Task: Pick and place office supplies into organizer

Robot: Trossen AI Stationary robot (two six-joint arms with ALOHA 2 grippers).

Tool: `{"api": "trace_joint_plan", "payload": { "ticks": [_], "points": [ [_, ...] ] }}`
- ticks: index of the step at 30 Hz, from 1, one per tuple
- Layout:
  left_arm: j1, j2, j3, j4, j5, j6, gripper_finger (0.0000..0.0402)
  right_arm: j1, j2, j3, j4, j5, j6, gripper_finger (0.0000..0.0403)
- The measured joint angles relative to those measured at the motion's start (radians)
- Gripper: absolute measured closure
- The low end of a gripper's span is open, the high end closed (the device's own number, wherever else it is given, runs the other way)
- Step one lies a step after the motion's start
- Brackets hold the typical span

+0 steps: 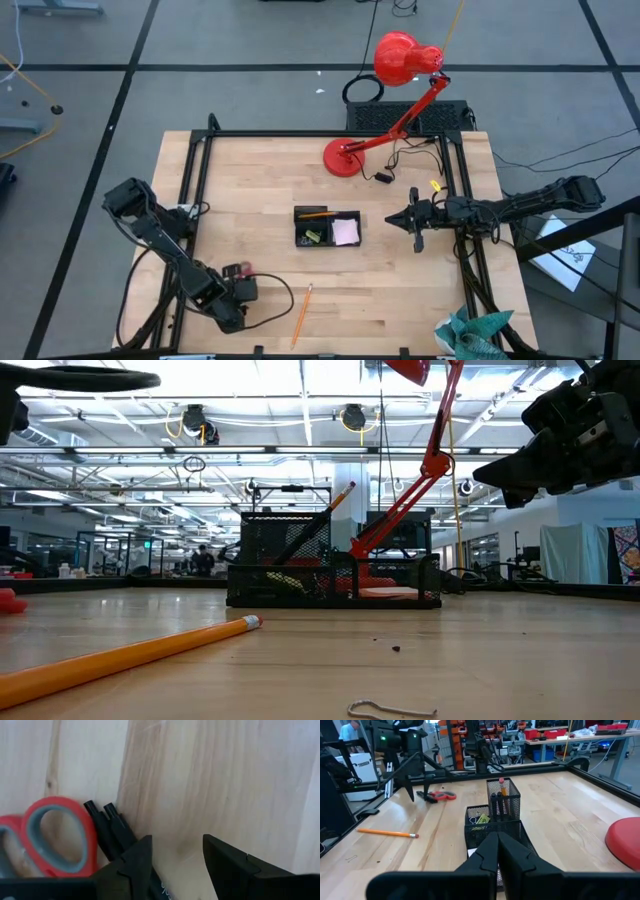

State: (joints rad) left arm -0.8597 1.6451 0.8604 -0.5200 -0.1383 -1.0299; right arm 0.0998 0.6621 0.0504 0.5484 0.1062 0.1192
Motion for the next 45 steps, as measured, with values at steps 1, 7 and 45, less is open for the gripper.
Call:
{"api": "trace_joint_plan", "payload": {
  "ticks": [1, 7, 45],
  "points": [
    [0.002, 0.0, 0.0, -0.004, 0.0, -0.004, 0.0222, 0.0, 0.0, 0.0, 0.0, 0.0, 0.0, 0.0401],
    [0.002, -0.006, 0.0, 0.083, 0.019, 0.02, 0.0222, 0.0, 0.0, 0.0, -0.002, 0.0, 0.0, 0.0401],
    [0.013, 0.134, 0.142, -0.115, 0.038, 0.033, 0.0222, 0.0, 0.0, 0.0, -0.008, 0.001, 0.0, 0.0401]
  ]
}}
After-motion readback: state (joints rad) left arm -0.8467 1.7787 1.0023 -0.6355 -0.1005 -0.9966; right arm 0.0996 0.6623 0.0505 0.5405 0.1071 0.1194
